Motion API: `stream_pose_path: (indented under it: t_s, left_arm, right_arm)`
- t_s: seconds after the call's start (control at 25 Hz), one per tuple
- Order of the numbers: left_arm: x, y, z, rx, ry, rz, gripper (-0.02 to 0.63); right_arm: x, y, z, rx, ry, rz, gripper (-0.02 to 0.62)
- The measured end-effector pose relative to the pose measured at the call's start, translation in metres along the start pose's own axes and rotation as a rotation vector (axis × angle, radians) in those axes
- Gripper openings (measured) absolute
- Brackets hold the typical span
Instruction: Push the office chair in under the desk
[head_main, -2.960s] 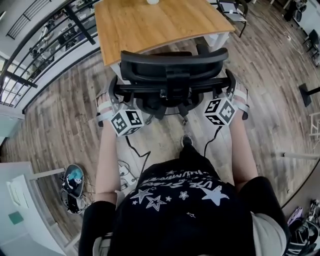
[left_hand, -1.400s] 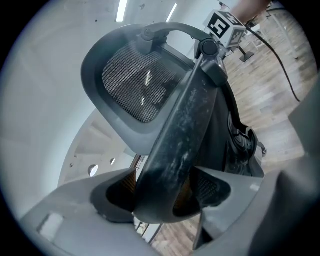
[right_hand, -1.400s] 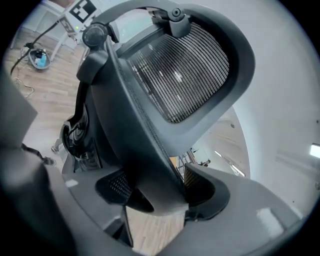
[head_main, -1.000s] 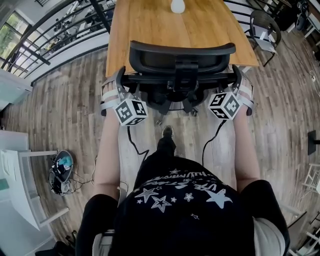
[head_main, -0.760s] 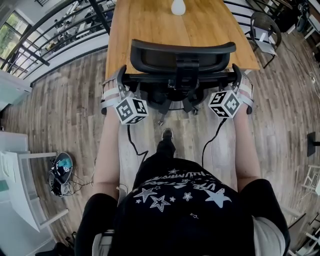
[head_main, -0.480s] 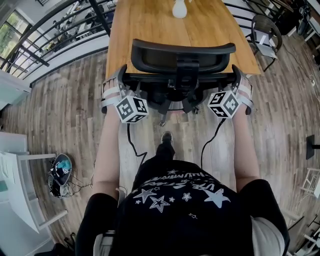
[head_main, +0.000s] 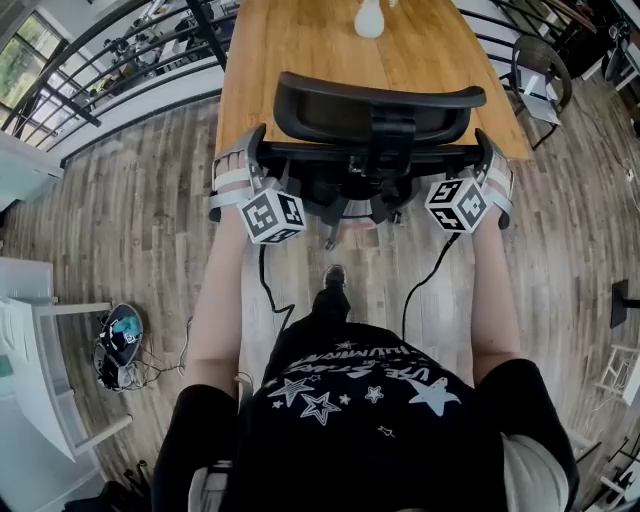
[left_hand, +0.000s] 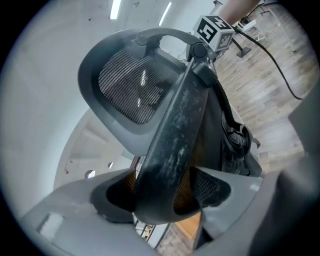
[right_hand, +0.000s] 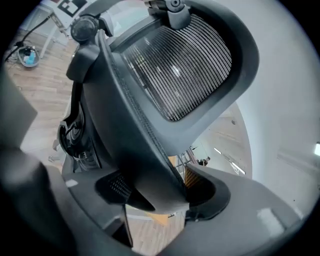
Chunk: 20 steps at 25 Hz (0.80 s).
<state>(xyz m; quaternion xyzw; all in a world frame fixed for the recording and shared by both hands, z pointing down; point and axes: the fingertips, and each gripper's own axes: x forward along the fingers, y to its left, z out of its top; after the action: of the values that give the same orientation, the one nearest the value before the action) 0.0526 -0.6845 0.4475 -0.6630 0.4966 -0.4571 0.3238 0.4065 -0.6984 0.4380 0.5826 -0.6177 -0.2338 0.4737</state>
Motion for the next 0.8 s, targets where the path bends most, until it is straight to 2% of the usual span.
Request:
stream_pose_path:
  t_s: [0.4,0.6,0.8]
  left_arm:
    - [-0.001,-0.0016,0.0007,0.007,-0.008,0.004,0.341]
    - [0.0009,-0.003,-0.0004,0.016,-0.008,0.003,0.341]
    - [-0.0017,-0.0041,0.0008,0.003,-0.032,-0.047,0.341]
  right_arm:
    - [0.0021,0.0008,-0.0007,0.002,0.001,-0.005,0.307]
    - [0.0025,0.0034,-0.0021,-0.004,0.009,0.025,0.305]
    - [0.0016,0.0028,-0.0024,-0.008,0.028,0.052,0.305]
